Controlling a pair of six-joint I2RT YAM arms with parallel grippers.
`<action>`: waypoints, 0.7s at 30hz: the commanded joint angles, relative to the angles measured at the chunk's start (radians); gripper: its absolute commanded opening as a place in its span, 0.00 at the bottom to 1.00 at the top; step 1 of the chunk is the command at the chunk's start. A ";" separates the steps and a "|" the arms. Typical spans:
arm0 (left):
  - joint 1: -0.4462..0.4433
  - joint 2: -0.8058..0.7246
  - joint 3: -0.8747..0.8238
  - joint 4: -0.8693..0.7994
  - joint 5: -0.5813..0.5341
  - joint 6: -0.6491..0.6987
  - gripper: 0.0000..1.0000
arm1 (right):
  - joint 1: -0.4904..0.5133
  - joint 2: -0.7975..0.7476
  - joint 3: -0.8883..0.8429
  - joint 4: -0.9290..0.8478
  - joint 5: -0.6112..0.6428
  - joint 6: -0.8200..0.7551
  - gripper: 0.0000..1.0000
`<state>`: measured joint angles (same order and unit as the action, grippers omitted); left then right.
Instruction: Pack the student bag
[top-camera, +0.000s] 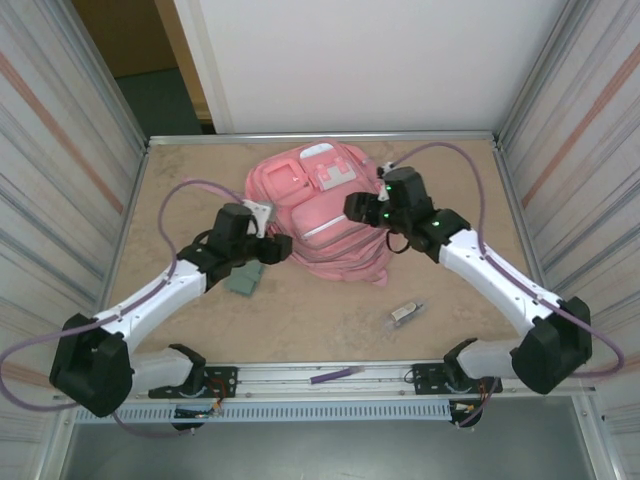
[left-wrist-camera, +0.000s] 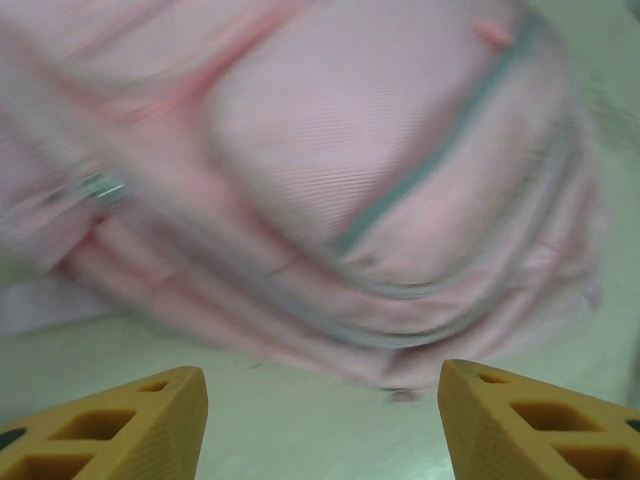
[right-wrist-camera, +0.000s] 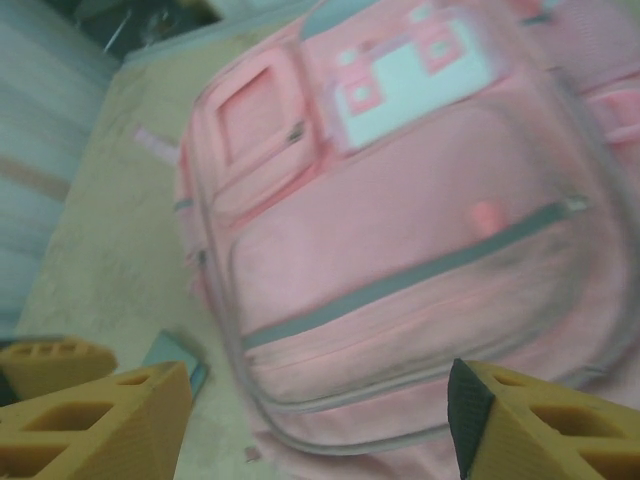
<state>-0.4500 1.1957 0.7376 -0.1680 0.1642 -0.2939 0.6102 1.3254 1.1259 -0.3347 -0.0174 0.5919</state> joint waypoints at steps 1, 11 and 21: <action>0.129 -0.010 -0.082 -0.027 0.006 -0.126 0.62 | 0.061 0.075 0.049 0.007 0.011 -0.020 0.68; 0.253 0.119 -0.208 0.081 -0.011 -0.181 0.60 | 0.211 0.369 0.207 -0.001 -0.176 0.218 0.63; 0.242 0.060 -0.389 0.107 0.152 -0.435 0.55 | 0.290 0.654 0.355 0.016 -0.254 0.428 0.61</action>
<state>-0.1970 1.2549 0.3988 0.0418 0.2184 -0.5831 0.8936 1.9152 1.4288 -0.3191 -0.2337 0.9154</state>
